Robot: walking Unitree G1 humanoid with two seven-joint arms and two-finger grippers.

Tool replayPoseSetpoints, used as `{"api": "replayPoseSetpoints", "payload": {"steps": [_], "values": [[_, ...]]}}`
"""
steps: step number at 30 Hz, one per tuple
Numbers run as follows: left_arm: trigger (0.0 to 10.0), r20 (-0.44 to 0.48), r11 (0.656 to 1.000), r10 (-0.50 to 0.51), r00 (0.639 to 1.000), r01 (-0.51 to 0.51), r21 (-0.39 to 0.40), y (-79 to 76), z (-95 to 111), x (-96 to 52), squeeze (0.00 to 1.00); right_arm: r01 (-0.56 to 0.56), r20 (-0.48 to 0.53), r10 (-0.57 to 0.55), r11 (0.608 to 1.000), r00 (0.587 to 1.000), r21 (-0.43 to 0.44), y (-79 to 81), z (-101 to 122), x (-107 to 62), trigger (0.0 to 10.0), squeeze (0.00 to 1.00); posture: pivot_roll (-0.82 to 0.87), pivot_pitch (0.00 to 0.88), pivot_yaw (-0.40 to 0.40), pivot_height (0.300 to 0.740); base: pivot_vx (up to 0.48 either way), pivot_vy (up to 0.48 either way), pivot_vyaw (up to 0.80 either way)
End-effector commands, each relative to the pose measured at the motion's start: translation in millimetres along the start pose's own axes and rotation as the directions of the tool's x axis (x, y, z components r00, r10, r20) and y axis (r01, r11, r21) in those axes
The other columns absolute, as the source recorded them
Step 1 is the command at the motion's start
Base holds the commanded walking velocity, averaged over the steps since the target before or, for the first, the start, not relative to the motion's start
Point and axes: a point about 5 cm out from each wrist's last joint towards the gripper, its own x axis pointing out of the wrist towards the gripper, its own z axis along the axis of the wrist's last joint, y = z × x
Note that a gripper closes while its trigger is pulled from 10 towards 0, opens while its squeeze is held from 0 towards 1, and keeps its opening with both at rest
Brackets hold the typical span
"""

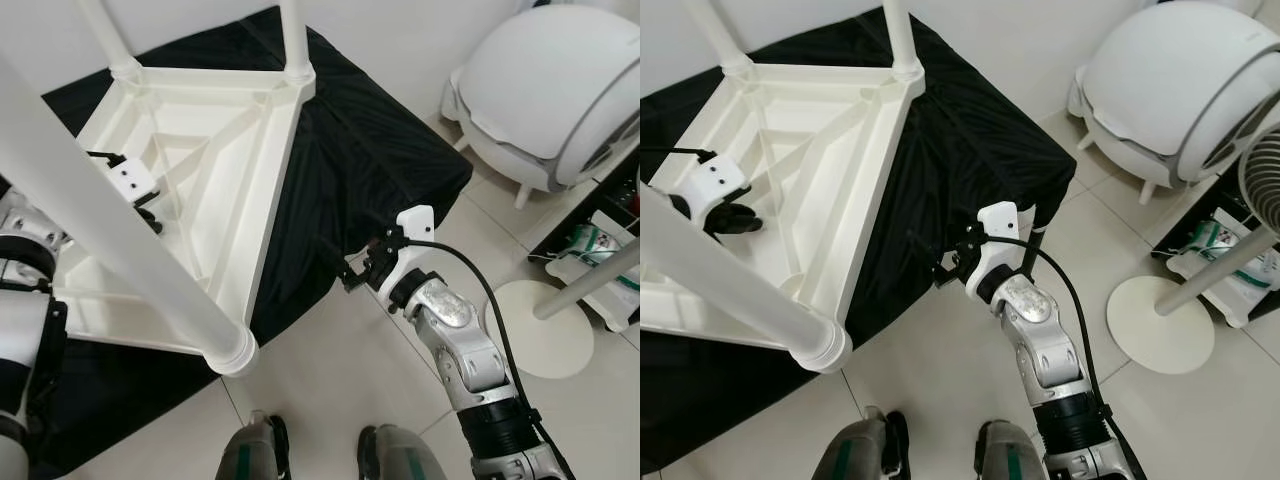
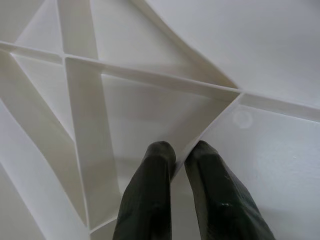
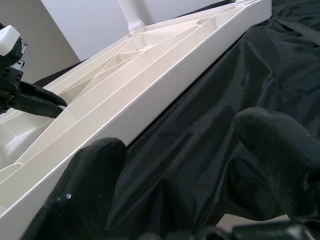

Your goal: Building children table

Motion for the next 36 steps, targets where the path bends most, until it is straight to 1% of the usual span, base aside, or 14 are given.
{"api": "replayPoseSetpoints", "payload": {"steps": [1, 3, 4, 5, 6, 7, 8, 11, 12, 15, 16, 28, 31, 36], "values": [[0.0, -0.008, 0.988, 0.055, 0.998, -0.056, -0.145, 3.0, -20.6, -6.6, 0.0, -0.015, -0.005, 0.015, 1.0, 1.0, 0.01, 5.7, -0.8, 0.9, 10.0, 0.0, -0.03, 0.146, 0.092, 0.74, 0.0, 0.0, 0.0], [0.0, -0.006, 0.99, 0.046, 0.999, -0.047, -0.135, 2.9, -20.1, -7.0, 0.0, -0.013, -0.006, 0.013, 1.0, 1.0, 0.006, 5.3, -0.9, 1.1, 10.0, 0.0, -0.03, 0.145, 0.093, 0.74, 0.0, 0.0, 0.0], [4.6, 0.012, 0.993, 0.035, 0.999, -0.034, -0.116, 2.8, -16.8, -6.8, 0.0, -0.012, -0.006, 0.012, 1.0, 1.0, 0.006, 4.9, -1.0, 1.3, 10.0, 0.0, -0.03, 0.144, 0.091, 0.74, 0.0, 0.0, 0.0], [4.6, 0.025, 0.994, 0.028, 0.999, -0.025, -0.102, 2.6, -14.4, -6.5, 0.0, -0.011, -0.006, 0.011, 1.0, 1.0, 0.005, 4.7, -1.3, 1.4, 10.0, 0.0, -0.03, 0.143, 0.09, 0.74, 0.0, 0.0, 0.0], [10.0, 0.039, 0.995, 0.019, 0.999, -0.015, -0.102, 2.4, -11.1, -5.9, 0.0, -0.012, -0.006, 0.012, 1.0, 1.0, 0.004, 4.7, -1.3, 1.5, 10.0, 0.0, -0.03, 0.141, 0.091, 0.74, 0.0, 0.0, 0.0], [10.0, 0.048, 0.994, 0.014, 0.999, -0.009, -0.105, 2.3, -8.9, -5.5, 0.0, -0.012, -0.005, 0.012, 1.0, 1.0, 0.003, 4.8, -1.3, 1.6, 10.0, 0.0, -0.03, 0.141, 0.091, 0.74, 0.0, 0.0, 0.0], [10.0, 0.067, 0.995, 0.003, 0.998, 0.004, -0.101, 2.3, -4.4, -4.9, 0.14, -0.013, -0.005, 0.013, 1.0, 1.0, 0.002, 4.9, -1.2, 1.8, 10.0, 0.0, -0.03, 0.138, 0.09, 0.74, 0.0, 0.0, 0.0], [10.0, 0.08, 0.995, -0.005, 0.997, 0.013, -0.096, 2.2, -1.3, -4.5, 0.14, -0.013, -0.005, 0.013, 1.0, 1.0, 0.001, 5.0, -1.2, 2.0, 10.0, 0.0, -0.03, 0.138, 0.09, 0.74, 0.0, 0.0, 0.0], [10.0, 0.114, 0.996, -0.029, 0.993, 0.039, -0.084, 2.4, 5.9, -4.8, 1.0, -0.013, -0.005, 0.013, 1.0, 1.0, 0.0, 4.8, -1.2, 2.1, 10.0, 0.0, -0.03, 0.136, 0.09, 0.74, 0.0, 0.0, 0.0], [10.0, 0.155, 0.998, -0.062, 0.986, 0.06, 0.016, 4.9, 22.0, -7.4, 1.0, -0.011, -0.004, 0.011, 1.0, 1.0, 0.002, 4.1, -1.2, 2.0, 10.0, 0.0, -0.03, 0.132, 0.09, 0.74, 0.0, 0.0, 0.0], [10.0, 0.178, 0.996, -0.082, 0.981, 0.076, 0.037, 6.1, 28.3, -9.5, 0.0, -0.011, -0.004, 0.011, 1.0, 1.0, 0.002, 4.1, -1.3, 1.9, 10.0, 0.0, -0.03, 0.127, 0.091, 0.74, 0.0, 0.0, 0.0], [10.0, 0.308, 0.985, -0.147, 0.94, 0.112, 0.127, 19.2, 61.3, -30.5, 0.0, -0.012, 0.002, 0.012, 1.0, 1.0, -0.001, 5.0, -1.3, 3.3, 10.0, 0.0, -0.03, 0.114, 0.086, 0.74, 0.0, 0.0, 0.0], [10.0, 0.424, 0.997, -0.05, 0.904, 0.02, 0.076, 37.5, 77.7, -51.8, 0.0, -0.008, 0.012, 0.008, 1.0, 1.0, 0.005, 4.6, -0.3, 5.8, 10.0, 0.0, -0.02, 0.104, 0.082, 0.74, 0.0, 0.0, 0.0], [10.0, 0.399, 0.964, 0.262, 0.879, -0.22, -0.15, 57.5, 51.9, -63.0, 0.0, 0.003, 0.034, -0.003, 1.0, 0.999, 0.014, 3.7, 2.4, 12.9, 10.0, 0.0, 0.0, 0.082, 0.073, 0.74, 0.0, 0.0, 0.0]]}}
